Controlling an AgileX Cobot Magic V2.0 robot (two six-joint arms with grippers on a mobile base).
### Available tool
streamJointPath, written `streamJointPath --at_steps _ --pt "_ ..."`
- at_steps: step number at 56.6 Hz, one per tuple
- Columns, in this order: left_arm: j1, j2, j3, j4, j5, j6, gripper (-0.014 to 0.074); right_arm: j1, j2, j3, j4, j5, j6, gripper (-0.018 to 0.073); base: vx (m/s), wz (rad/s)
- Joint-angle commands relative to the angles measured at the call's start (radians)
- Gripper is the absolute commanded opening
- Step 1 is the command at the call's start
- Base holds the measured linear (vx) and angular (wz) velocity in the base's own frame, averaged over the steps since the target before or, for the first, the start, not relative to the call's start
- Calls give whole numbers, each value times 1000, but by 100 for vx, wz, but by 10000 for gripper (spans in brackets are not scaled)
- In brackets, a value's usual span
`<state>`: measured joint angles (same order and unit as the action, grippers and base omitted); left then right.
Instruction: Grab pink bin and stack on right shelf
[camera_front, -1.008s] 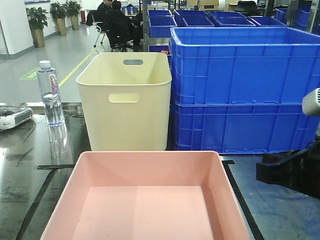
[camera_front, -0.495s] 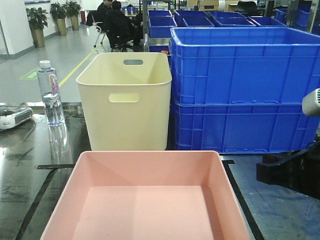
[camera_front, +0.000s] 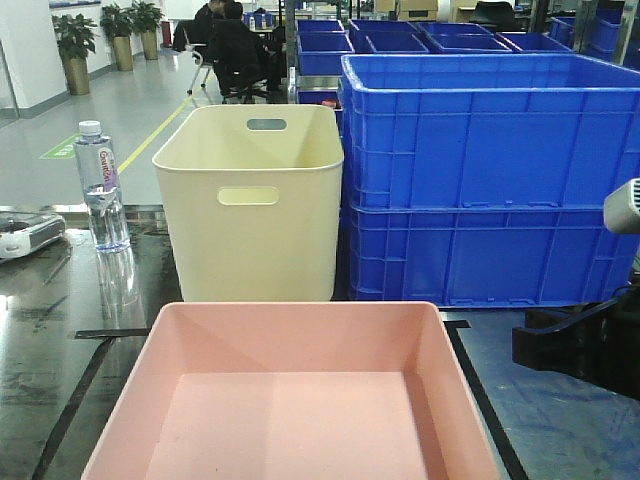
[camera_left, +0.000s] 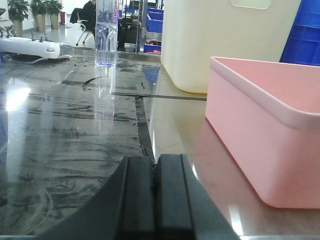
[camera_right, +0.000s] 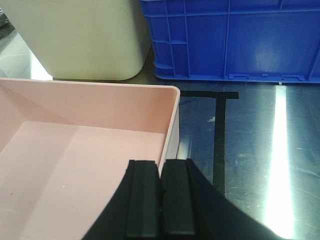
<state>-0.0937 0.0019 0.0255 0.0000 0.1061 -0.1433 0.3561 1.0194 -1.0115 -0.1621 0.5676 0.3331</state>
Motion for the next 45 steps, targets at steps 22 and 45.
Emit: streamJointPath --at_steps 22,45 --pt "2 21 10 0 -83 -10 -8 -299 -446 586 137 -580 -309 33 0 0" --pt "2 21 10 0 -83 -10 -8 -430 -1056 1039 116 -480 -315 33 0 0"
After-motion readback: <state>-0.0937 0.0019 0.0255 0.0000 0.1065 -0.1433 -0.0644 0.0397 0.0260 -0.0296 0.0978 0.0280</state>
